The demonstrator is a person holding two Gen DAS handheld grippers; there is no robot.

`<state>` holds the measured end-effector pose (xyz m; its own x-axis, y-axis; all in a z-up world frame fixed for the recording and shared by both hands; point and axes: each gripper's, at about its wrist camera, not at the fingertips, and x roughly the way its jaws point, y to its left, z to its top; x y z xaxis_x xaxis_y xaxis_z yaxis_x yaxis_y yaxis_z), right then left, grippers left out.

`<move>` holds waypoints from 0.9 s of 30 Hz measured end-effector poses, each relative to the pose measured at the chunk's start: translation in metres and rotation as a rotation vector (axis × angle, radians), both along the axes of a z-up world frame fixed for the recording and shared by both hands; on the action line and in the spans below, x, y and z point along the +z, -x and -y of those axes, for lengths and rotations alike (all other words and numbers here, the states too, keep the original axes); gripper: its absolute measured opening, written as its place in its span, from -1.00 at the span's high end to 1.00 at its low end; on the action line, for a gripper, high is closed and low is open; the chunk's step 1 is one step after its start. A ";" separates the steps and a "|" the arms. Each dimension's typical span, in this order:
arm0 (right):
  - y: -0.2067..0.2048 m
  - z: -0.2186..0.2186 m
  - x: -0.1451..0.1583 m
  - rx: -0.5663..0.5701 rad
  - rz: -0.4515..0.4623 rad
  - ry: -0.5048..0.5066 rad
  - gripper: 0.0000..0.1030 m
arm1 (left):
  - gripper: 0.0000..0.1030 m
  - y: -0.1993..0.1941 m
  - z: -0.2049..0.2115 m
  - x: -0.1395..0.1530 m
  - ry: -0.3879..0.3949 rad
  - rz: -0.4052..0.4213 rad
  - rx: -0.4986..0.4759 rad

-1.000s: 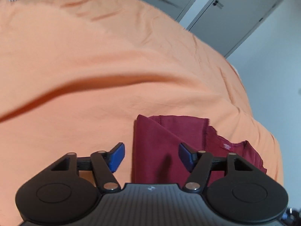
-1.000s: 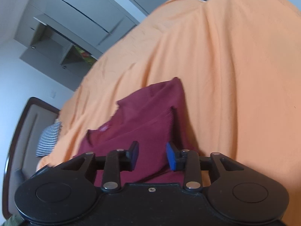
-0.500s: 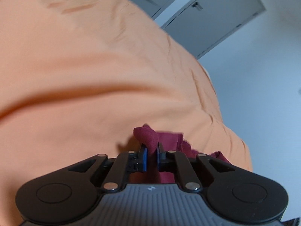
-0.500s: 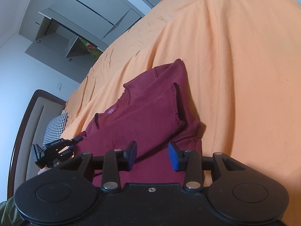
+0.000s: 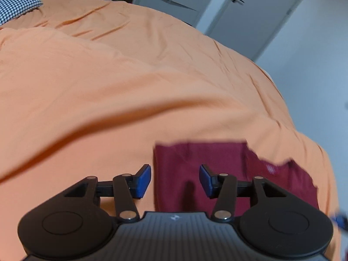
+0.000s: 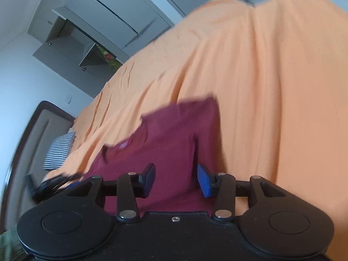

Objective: Fold small clothes

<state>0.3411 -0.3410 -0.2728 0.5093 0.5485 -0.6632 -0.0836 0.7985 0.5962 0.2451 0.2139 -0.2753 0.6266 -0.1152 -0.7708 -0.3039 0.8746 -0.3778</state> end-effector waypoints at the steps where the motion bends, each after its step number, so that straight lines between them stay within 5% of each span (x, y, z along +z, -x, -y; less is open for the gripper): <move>1: -0.013 0.000 0.000 -0.009 0.031 0.027 0.06 | -0.04 0.007 0.003 0.001 -0.005 -0.010 -0.016; 9: -0.108 -0.008 -0.045 0.052 0.041 0.153 0.08 | -0.04 0.040 0.010 -0.011 0.044 -0.064 -0.036; 11: -0.116 -0.005 -0.058 0.061 0.011 0.098 0.12 | -0.04 0.044 0.014 -0.014 0.051 -0.064 -0.049; 12: -0.119 -0.003 -0.062 0.072 -0.003 0.046 0.24 | -0.04 0.045 0.015 -0.015 0.057 -0.069 -0.061; 14: -0.123 -0.007 -0.066 0.115 -0.030 -0.007 0.84 | -0.04 0.044 0.019 -0.018 0.055 -0.081 -0.079; 19: -0.123 -0.006 -0.059 0.023 0.019 0.119 0.91 | 0.03 0.038 0.022 -0.023 0.022 -0.105 -0.063; 22: -0.121 -0.021 -0.063 0.054 -0.005 0.191 0.67 | 0.05 0.040 0.024 -0.018 0.007 -0.111 -0.065; 25: -0.111 -0.010 -0.049 -0.015 0.003 0.086 0.10 | 0.02 0.049 0.027 -0.012 0.008 -0.116 -0.067; 27: -0.089 0.001 -0.036 -0.033 0.036 0.036 -0.10 | 0.00 0.065 0.030 -0.012 0.025 -0.121 -0.067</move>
<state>0.4297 -0.3425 -0.3088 0.5501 0.5075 -0.6631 -0.0779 0.8218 0.5644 0.1804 0.1840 -0.2869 0.5197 -0.1740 -0.8365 -0.2898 0.8851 -0.3641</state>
